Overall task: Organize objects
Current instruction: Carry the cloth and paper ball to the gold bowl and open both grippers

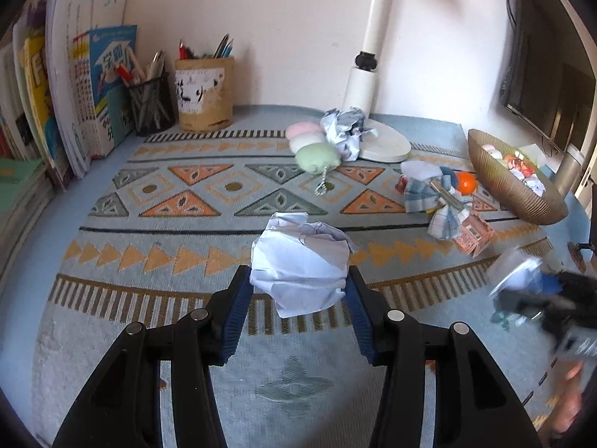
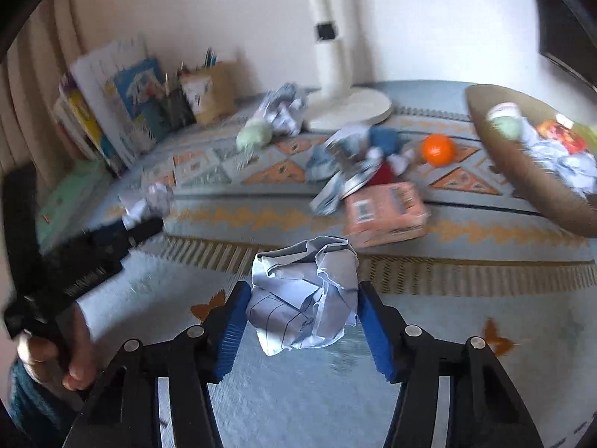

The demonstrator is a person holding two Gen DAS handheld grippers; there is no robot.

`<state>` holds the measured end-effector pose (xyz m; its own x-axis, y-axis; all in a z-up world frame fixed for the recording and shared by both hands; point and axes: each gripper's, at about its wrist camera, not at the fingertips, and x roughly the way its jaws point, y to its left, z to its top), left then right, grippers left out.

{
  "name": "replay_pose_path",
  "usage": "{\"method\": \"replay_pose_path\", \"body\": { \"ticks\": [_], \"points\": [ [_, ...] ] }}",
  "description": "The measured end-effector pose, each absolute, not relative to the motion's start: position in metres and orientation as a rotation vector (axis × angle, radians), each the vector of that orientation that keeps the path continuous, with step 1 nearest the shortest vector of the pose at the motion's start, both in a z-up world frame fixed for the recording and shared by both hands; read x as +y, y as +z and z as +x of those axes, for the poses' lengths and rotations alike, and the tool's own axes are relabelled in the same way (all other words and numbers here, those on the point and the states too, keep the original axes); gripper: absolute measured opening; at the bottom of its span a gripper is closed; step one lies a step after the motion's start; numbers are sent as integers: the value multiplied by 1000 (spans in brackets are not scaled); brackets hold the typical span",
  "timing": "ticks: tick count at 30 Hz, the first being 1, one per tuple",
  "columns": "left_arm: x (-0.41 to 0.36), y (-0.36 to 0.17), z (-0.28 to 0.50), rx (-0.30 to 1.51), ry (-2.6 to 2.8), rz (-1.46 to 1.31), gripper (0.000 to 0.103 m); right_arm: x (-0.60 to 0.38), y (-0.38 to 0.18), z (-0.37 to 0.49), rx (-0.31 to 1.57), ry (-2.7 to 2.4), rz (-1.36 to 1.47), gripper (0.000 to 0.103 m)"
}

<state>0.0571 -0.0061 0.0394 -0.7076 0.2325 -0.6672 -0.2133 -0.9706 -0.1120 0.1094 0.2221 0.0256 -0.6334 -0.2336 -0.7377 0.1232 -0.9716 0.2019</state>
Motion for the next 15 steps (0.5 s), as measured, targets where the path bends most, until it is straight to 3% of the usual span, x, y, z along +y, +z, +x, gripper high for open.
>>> {"method": "replay_pose_path", "body": {
  "ticks": [8, 15],
  "points": [
    [93, 106, 31, -117, 2472, -890, 47, 347, 102, 114, -226, -3033, 1032, 57],
    [236, 116, -26, -66, 2274, -880, 47, 455, 110, 44, -404, -3090, 1150, 58]
  ]
}}
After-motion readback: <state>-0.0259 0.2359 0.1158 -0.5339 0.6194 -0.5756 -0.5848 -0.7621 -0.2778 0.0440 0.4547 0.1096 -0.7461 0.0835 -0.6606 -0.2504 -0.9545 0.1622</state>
